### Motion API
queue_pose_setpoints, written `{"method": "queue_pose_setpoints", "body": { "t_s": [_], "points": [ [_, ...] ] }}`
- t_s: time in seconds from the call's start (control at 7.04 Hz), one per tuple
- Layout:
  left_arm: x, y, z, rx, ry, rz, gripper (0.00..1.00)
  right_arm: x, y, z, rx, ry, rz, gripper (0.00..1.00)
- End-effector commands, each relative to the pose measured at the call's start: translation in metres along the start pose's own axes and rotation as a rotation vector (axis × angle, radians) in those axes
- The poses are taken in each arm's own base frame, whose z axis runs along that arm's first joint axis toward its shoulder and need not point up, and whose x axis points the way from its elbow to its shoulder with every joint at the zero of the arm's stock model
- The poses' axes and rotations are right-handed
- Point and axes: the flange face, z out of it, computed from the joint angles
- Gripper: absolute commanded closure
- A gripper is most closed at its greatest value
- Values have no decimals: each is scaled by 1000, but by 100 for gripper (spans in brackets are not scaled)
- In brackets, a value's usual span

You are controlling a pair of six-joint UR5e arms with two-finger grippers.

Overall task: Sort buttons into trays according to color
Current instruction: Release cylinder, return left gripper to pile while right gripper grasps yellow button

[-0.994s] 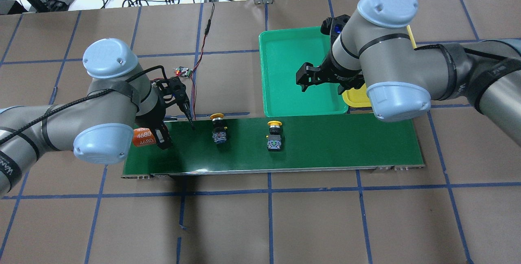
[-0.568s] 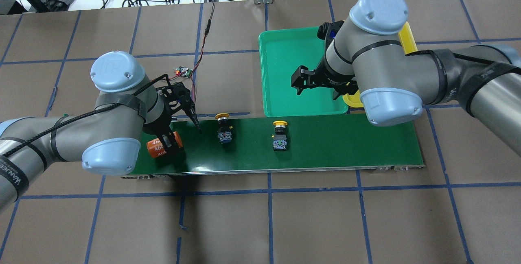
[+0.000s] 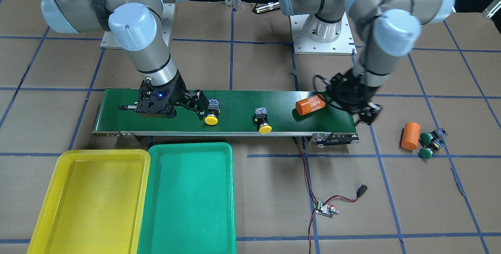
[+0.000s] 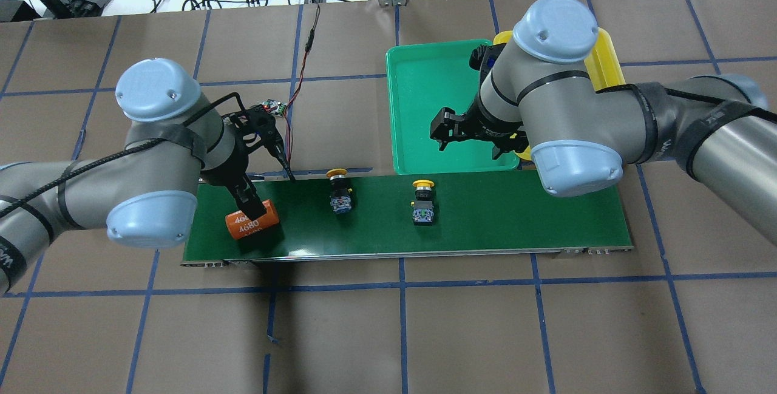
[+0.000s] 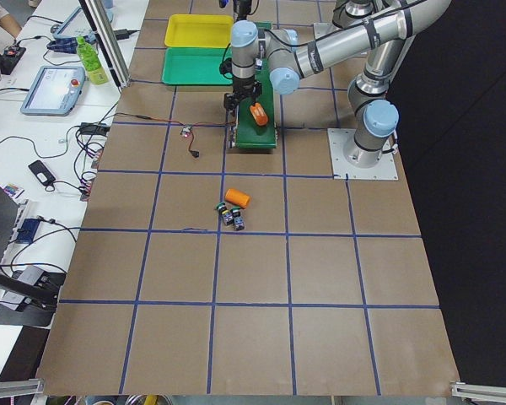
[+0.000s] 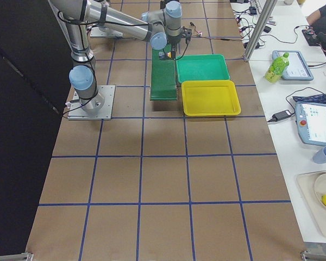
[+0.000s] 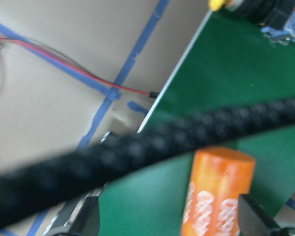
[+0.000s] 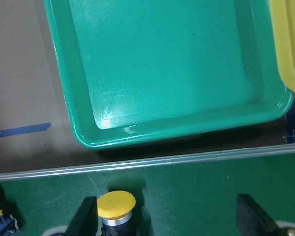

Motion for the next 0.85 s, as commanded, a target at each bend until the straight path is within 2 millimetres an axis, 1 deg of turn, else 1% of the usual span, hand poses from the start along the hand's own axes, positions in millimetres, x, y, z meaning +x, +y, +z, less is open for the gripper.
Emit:
{"method": "queue_pose_setpoints", "body": {
  "t_s": [0.0,0.14,0.28,0.43,0.57,0.71],
  "points": [
    [-124,94,8,-16,27,-262,0,-11,8,17,-30,21,-25,0],
    [-176,128,16,-15,27,-307,0,-15,10,24,-43,25,-20,0],
    [-208,151,43,-19,65,-229,0,-18,13,31,-57,30,6,0],
    [-229,157,63,-23,77,-199,0,-22,15,38,-70,36,11,0],
    [-249,156,82,-25,18,-154,0,-21,18,43,-85,50,14,0],
    [-255,157,103,-48,29,-92,0,-12,24,60,-99,87,16,0]
  ]
}}
